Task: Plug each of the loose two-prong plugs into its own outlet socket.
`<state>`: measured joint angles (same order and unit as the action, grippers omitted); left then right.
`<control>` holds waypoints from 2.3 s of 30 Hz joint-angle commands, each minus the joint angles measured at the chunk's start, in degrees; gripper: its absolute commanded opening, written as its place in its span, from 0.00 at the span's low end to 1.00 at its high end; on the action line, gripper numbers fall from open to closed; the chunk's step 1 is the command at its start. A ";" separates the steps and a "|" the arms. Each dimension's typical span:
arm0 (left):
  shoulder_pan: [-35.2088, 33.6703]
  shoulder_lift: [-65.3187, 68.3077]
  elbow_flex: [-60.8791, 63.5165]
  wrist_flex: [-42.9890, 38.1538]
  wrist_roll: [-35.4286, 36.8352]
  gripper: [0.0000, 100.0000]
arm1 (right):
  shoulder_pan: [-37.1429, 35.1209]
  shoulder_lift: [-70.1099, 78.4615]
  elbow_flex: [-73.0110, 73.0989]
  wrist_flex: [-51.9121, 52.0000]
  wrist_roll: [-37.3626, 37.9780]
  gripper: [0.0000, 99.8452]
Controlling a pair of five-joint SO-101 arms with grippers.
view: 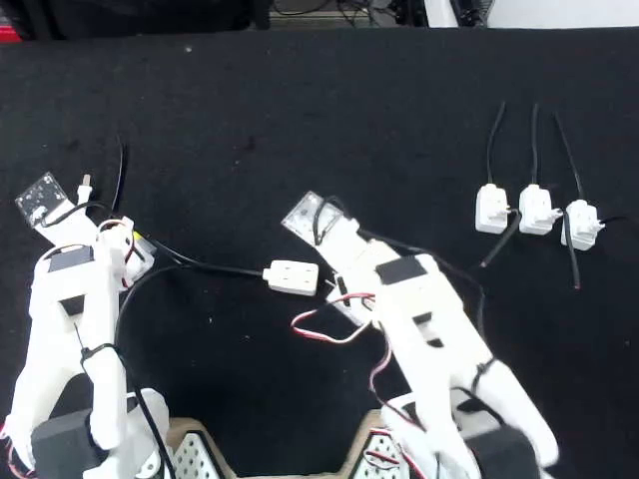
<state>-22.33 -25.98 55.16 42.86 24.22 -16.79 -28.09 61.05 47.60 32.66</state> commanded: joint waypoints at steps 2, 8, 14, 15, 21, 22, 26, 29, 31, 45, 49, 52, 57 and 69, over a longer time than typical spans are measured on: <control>-0.40 -0.79 -0.22 -0.70 0.18 0.23 | -4.22 -8.40 2.51 3.87 0.35 0.18; -0.48 -0.79 -0.22 -0.70 0.18 0.23 | -8.62 -8.84 8.66 -1.41 0.26 0.18; -0.48 -0.79 -0.13 -0.70 0.18 0.23 | -8.35 -8.75 9.10 -1.67 2.81 0.18; -0.48 -0.79 -0.13 -0.70 0.18 0.23 | -8.35 -8.22 8.84 -1.67 2.90 0.18; -0.57 -0.79 -0.13 -0.70 0.18 0.23 | -7.03 0.84 5.05 -3.96 2.99 0.18; -0.57 -0.79 -0.13 -0.70 0.18 0.23 | -6.68 2.68 3.56 -3.52 3.08 0.18; -0.57 -0.79 -0.13 -0.70 0.18 0.23 | -5.89 7.69 -0.13 -3.25 3.87 0.18; -0.57 -0.79 -0.13 -0.70 0.18 0.23 | -5.63 8.04 -0.84 -3.69 4.48 0.18; -0.57 -0.79 -0.22 -0.70 0.18 0.23 | -4.66 8.04 -0.92 -3.78 6.42 0.18; -0.48 -0.79 -0.22 -0.70 0.18 0.23 | 1.93 8.04 -1.89 -8.44 14.33 0.15; -0.57 -0.79 -0.13 -0.70 0.18 0.23 | 2.02 8.04 -2.42 -10.29 14.33 0.10; -0.57 -0.79 -0.13 -0.70 0.18 0.23 | 2.02 8.04 -3.12 -10.29 14.33 0.04; -0.57 -0.79 -0.13 -0.70 0.18 0.23 | 1.58 6.46 -3.56 -5.45 13.01 0.01; -0.22 -0.79 -0.40 -0.70 0.18 0.23 | 0.00 -14.81 2.95 12.40 14.59 0.01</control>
<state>-22.33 -25.98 55.16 42.86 24.22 -15.74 -36.35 60.35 62.37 46.64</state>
